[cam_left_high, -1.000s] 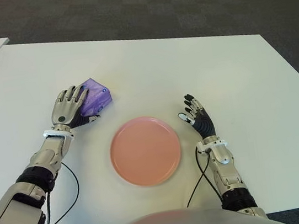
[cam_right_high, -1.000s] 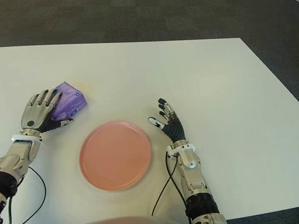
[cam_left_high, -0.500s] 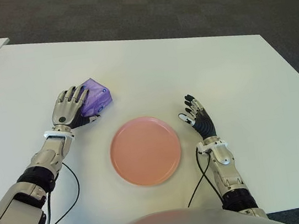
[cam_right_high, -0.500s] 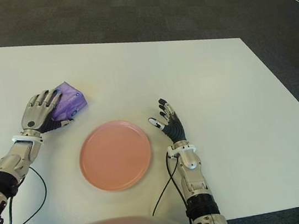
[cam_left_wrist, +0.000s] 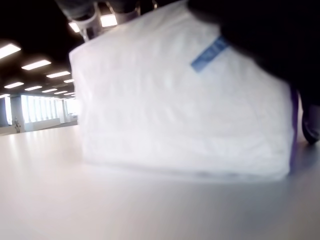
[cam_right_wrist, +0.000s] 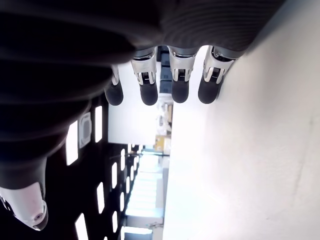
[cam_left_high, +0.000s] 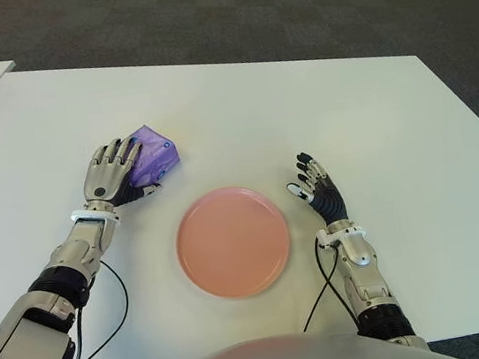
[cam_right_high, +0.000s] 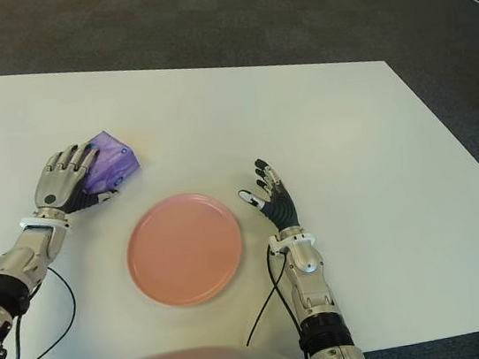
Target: Put the tissue paper into the plate.
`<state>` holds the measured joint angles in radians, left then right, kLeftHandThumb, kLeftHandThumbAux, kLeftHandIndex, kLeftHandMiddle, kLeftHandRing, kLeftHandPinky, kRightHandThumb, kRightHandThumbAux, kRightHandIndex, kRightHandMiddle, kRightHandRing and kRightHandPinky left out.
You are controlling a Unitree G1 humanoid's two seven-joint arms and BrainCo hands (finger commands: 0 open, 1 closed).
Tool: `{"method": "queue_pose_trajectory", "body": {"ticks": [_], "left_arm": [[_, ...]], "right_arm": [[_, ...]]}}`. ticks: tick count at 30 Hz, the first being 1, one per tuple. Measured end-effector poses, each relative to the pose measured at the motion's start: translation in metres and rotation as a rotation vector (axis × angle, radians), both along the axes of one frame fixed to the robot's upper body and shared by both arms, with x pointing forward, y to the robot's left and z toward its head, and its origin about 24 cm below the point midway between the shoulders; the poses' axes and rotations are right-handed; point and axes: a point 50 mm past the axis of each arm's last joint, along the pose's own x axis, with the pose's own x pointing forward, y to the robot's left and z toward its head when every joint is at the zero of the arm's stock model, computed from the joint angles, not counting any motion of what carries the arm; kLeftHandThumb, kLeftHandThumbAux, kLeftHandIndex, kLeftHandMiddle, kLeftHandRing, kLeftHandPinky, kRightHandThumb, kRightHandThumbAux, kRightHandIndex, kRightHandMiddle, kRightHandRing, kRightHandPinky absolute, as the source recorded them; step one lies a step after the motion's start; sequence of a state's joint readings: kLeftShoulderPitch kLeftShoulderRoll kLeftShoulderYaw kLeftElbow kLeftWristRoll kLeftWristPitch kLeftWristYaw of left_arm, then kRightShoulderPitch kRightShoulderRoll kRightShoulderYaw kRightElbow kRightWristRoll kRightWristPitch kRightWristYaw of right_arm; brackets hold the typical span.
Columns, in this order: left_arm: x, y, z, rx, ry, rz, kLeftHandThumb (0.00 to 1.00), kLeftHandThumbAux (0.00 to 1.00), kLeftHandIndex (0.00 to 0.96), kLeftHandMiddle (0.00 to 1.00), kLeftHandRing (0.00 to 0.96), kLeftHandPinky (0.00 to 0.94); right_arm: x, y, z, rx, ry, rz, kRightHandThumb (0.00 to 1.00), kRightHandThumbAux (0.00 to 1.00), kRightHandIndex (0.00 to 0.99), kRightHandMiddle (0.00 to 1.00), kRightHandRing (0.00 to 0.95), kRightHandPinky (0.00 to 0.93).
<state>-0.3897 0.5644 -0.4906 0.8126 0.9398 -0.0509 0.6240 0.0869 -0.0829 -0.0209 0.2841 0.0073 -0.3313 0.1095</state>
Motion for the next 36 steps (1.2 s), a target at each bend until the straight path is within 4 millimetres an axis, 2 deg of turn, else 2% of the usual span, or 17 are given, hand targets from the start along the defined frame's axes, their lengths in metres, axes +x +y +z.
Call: {"method": "queue_pose_trajectory", "body": {"ticks": [7, 9, 10, 13, 14, 18, 20, 25, 36], "left_arm": [[0.0, -0.002, -0.001, -0.019, -0.004, -0.004, 0.045, 0.394, 0.0, 0.0, 0.0, 0.0], [0.0, -0.003, -0.002, -0.037, -0.006, -0.007, 0.118, 0.435, 0.068, 0.09, 0.106, 0.14], [0.0, -0.003, -0.003, -0.048, -0.007, -0.008, 0.33, 0.529, 0.197, 0.258, 0.279, 0.328], [0.001, -0.005, -0.003, -0.1, -0.039, -0.028, 0.592, 0.639, 0.356, 0.487, 0.514, 0.584], [0.0, -0.005, -0.004, -0.114, -0.054, -0.034, 0.643, 0.658, 0.386, 0.569, 0.595, 0.66], [-0.005, -0.007, -0.004, -0.169, -0.178, -0.071, 0.716, 0.684, 0.428, 0.72, 0.736, 0.787], [-0.006, -0.01, -0.005, -0.194, -0.227, -0.088, 0.734, 0.69, 0.437, 0.772, 0.783, 0.823], [-0.007, -0.012, -0.002, -0.234, -0.294, -0.13, 0.746, 0.695, 0.441, 0.826, 0.829, 0.841], [-0.006, -0.015, -0.001, -0.271, -0.305, -0.179, 0.75, 0.698, 0.442, 0.853, 0.852, 0.838]], "right_arm": [[-0.002, -0.001, 0.0, -0.003, 0.002, -0.001, 0.093, 0.629, 0.055, 0.032, 0.025, 0.064], [-0.002, -0.001, 0.0, -0.003, 0.002, -0.001, 0.092, 0.63, 0.056, 0.032, 0.027, 0.069], [-0.002, -0.001, 0.0, -0.003, 0.003, -0.002, 0.092, 0.629, 0.058, 0.032, 0.028, 0.071], [-0.004, -0.001, -0.001, -0.002, 0.003, -0.003, 0.091, 0.625, 0.059, 0.032, 0.03, 0.074], [-0.004, -0.001, 0.0, -0.002, 0.003, -0.003, 0.091, 0.621, 0.059, 0.032, 0.031, 0.076], [-0.005, -0.001, 0.0, -0.002, 0.001, -0.003, 0.091, 0.611, 0.059, 0.033, 0.034, 0.081], [-0.006, -0.001, 0.0, -0.002, 0.0, -0.003, 0.093, 0.605, 0.059, 0.034, 0.036, 0.084], [-0.007, 0.0, 0.001, -0.002, -0.003, -0.004, 0.096, 0.597, 0.059, 0.035, 0.037, 0.08], [-0.01, -0.001, 0.001, -0.002, -0.004, -0.011, 0.092, 0.585, 0.055, 0.036, 0.037, 0.077]]}}
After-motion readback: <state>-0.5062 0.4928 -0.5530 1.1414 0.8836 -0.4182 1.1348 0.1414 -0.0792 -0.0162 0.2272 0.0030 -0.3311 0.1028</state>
